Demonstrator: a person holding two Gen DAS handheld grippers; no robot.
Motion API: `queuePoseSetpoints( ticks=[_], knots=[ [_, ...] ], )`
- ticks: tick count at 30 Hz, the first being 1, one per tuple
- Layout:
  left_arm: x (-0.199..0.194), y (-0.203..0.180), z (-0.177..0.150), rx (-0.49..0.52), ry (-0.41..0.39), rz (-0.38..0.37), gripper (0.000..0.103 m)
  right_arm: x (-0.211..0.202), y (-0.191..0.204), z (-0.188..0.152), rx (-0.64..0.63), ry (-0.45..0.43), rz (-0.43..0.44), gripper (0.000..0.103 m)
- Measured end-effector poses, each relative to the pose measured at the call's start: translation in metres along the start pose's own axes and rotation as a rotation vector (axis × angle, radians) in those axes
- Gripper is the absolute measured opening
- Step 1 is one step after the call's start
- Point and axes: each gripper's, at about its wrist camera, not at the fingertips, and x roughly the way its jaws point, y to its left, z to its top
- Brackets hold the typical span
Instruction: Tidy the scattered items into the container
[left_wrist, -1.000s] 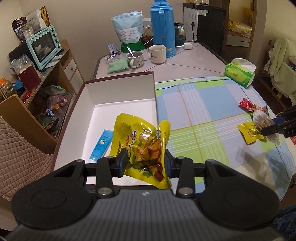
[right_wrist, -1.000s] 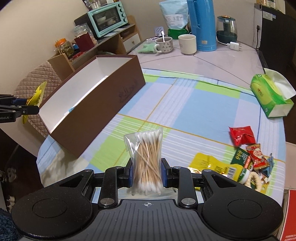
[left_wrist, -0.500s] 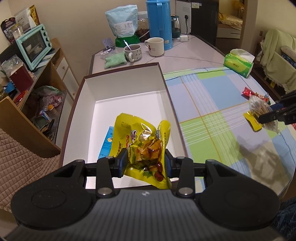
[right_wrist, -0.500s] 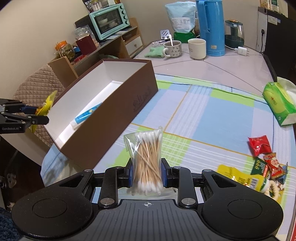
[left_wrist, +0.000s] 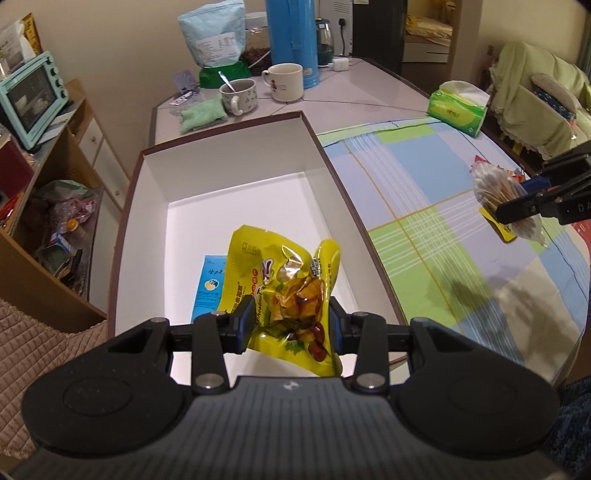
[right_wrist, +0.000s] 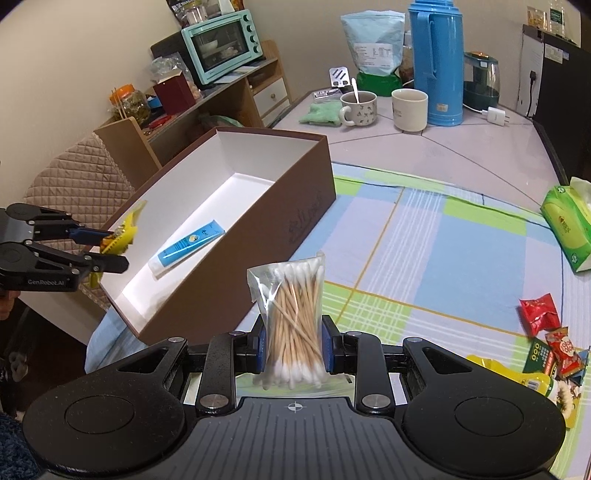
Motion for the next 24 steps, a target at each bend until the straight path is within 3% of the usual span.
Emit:
queuePoseSetpoints(
  ticks=[13, 24],
  knots=[
    [0.02, 0.005, 0.002, 0.006, 0.026, -0.058, 0.035, 0.007, 0.014, 0.026, -0.046, -0.023, 0.001, 0.027],
    [0.027, 0.014, 0.003, 0.002, 0.037, -0.077, 0.035, 0.022, 0.041, 0.062, -0.134, -0.068, 0.053, 0.027]
  ],
)
